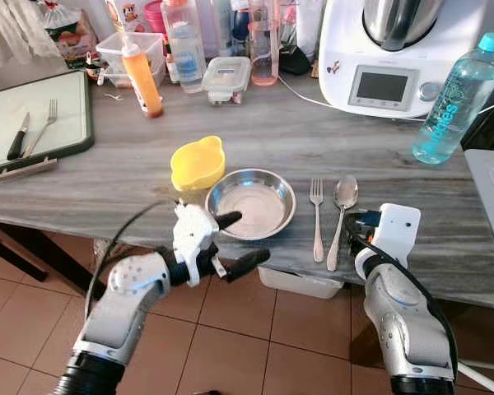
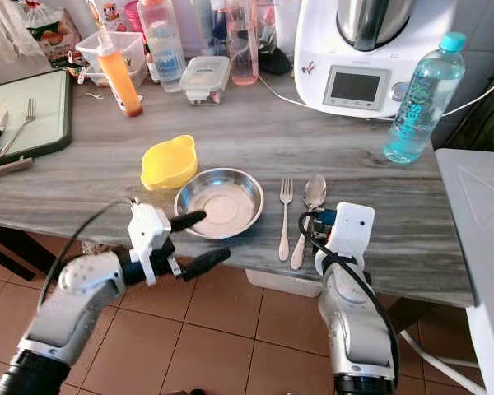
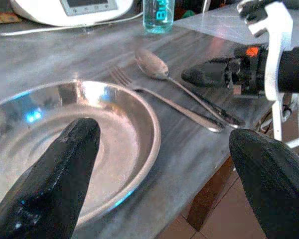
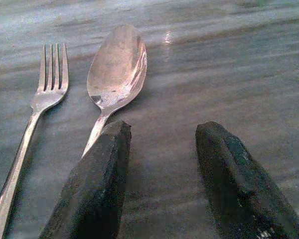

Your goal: Setting the table

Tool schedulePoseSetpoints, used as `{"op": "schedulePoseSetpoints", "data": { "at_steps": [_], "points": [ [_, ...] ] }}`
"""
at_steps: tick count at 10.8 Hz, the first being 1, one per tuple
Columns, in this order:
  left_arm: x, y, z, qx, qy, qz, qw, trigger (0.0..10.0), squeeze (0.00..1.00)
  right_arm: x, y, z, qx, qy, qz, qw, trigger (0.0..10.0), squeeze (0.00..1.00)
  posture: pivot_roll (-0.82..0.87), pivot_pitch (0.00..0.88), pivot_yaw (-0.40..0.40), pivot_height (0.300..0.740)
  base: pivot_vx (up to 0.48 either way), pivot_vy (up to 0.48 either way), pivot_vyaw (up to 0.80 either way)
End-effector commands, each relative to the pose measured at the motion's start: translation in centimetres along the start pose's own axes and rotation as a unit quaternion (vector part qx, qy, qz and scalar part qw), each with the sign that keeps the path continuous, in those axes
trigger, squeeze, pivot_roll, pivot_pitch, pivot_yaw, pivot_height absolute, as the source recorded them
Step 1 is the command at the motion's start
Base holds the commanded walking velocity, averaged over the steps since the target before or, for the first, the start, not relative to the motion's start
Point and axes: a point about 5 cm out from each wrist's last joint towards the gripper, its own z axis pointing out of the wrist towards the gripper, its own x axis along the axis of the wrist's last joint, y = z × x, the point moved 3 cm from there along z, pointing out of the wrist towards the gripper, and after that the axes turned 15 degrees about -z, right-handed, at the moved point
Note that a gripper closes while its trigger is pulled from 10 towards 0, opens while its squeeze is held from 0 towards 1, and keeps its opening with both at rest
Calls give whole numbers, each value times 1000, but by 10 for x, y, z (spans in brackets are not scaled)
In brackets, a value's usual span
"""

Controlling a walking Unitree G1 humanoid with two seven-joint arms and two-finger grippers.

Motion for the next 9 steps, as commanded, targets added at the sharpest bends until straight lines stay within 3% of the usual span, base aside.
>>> {"op": "schedulePoseSetpoints", "data": {
  "at_steps": [1,4,6,9],
  "points": [
    [4,2,-1,3,-3,3,1000,10000,0,0,-11,1,22,-5,-6,1000,0,0,85,134,87,740,0,0,0],
    [12,9,1,2,-2,3,1000,10000,0,5,-17,-2,18,8,-17,1000,549,0,90,131,88,740,0,0,0],
    [13,11,0,2,-4,-1,1000,10000,0,13,-17,-4,13,31,-24,999,0,0,88,137,90,740,0,0,0],
    [11,10,-3,3,-9,-4,1000,10000,0,17,-9,-4,-7,37,-32,999,0,0,90,144,90,740,0,0,0]
  ]
}}
